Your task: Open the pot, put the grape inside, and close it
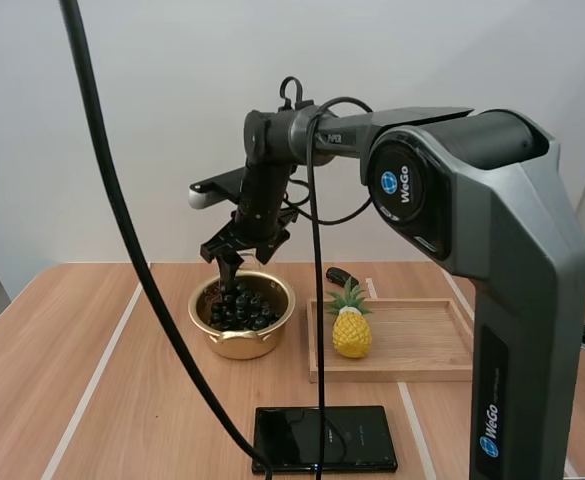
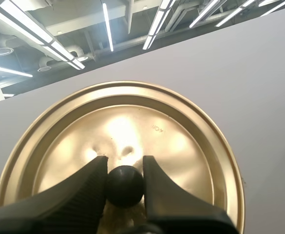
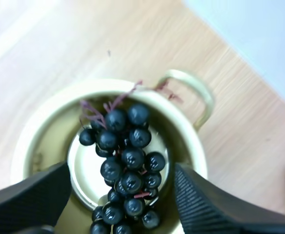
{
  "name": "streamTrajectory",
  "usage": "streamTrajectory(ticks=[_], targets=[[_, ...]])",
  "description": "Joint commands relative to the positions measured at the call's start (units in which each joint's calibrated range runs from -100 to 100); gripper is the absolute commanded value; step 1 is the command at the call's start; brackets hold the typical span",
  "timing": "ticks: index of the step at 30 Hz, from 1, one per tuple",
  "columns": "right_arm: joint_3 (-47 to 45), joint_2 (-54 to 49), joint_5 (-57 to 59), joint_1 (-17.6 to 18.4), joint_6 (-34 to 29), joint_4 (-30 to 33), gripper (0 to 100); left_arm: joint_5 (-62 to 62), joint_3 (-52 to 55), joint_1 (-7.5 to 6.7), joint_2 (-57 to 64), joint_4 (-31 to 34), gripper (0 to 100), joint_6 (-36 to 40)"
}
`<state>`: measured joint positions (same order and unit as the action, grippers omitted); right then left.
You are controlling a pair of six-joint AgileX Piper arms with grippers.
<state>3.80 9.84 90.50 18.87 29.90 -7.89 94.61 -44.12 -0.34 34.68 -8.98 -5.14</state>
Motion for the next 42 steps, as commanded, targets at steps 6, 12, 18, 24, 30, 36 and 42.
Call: streamTrajectory(ticks=[6,12,18,24,30,36,42], targets=[[4.63,-10.81,-1.70,-0.80,-5.32,4.14,100,-0.72,-0.13,0.02,0.05,1.37,0,-1.30],[7.95,-17.50,-5.37,-4.99,-7.58,3.52,100,-1.83,-0.13,0.02,0.05,1.49,0,-1.30],[9.39,-24.09,-7.97,-9.96,-7.58,2.19,100,-5.18,-0.13,0.02,0.05,1.49,0,-1.30],[9.50,-30.94,-8.99,-13.25,-7.58,2.20,100,-5.79,-0.13,0.02,-0.31,1.49,0,-0.84],[9.50,-37.41,-9.93,-14.27,-8.01,3.00,100,-5.79,-0.13,0.02,-1.09,1.49,0,-0.53],[9.50,-42.35,-9.93,-14.44,-12.45,9.41,100,-2.30,-0.13,0.02,-2.28,2.52,0,-0.53],[9.50,-46.50,-9.26,-14.49,-16.86,15.88,100,0.30,2.13,0.02,-3.60,3.37,0,0.20]])
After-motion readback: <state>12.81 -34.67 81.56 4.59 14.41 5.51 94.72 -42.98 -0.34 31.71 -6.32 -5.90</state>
